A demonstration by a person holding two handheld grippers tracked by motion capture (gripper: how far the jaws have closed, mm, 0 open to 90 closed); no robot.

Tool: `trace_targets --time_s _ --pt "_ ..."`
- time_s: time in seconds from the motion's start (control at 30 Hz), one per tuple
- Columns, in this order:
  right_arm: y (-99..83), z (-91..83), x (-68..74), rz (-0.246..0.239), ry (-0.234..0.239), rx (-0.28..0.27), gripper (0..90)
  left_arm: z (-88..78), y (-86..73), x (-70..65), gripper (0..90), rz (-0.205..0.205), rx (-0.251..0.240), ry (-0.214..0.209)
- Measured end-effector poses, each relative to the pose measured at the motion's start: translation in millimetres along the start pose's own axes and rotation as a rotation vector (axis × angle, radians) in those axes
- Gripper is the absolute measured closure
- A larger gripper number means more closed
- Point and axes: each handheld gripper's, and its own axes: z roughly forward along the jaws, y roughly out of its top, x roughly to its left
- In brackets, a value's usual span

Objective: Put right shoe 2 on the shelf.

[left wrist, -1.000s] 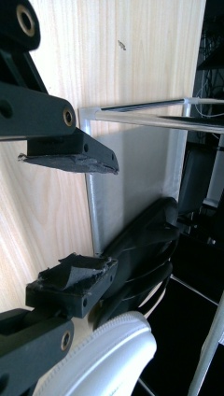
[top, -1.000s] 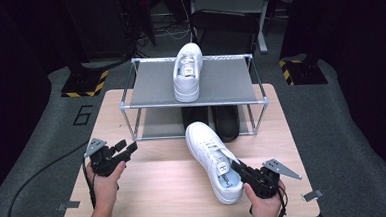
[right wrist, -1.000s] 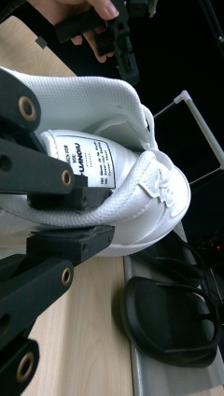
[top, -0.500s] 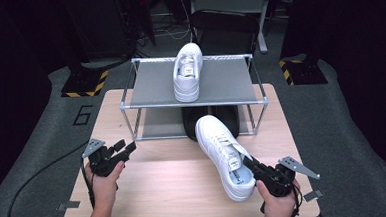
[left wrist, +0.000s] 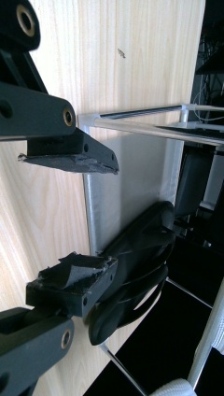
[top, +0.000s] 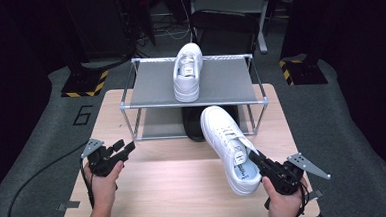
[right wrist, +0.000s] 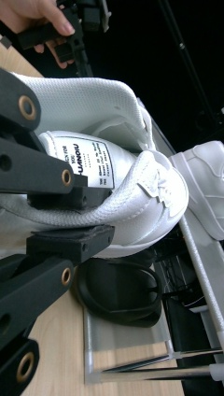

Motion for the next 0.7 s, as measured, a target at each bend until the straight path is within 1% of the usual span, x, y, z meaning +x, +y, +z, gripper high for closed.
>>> trace_targets --time_s 0.13,0.27,0.33,0.57,0.6,0.7 --pt "3.0 -1.2 2.7 0.007 0.008 -0.018 80.4 0.2 -0.3 -0.3 46.8 0.0 -0.003 0.0" --pt "6.5 -1.3 3.3 -0.001 0.004 -0.028 80.3 -0.6 -0.2 -0.3 46.9 -0.001 -0.006 0.003" --pt "11.3 -1.5 3.7 0.002 0.004 -0.037 80.3 -1.3 0.0 0.4 46.9 -0.004 -0.013 0.005" --pt "19.7 -0.8 2.8 -0.012 0.004 -0.052 80.3 -2.3 0.1 1.6 46.9 -0.007 -0.009 0.005" --pt "22.8 -1.0 2.9 -0.02 0.0 -0.056 80.3 -2.2 0.1 1.6 46.9 -0.006 -0.01 0.005" --pt "26.5 -1.2 2.7 -0.016 0.002 -0.06 80.2 -2.2 0.0 1.6 46.9 -0.007 -0.012 0.008"
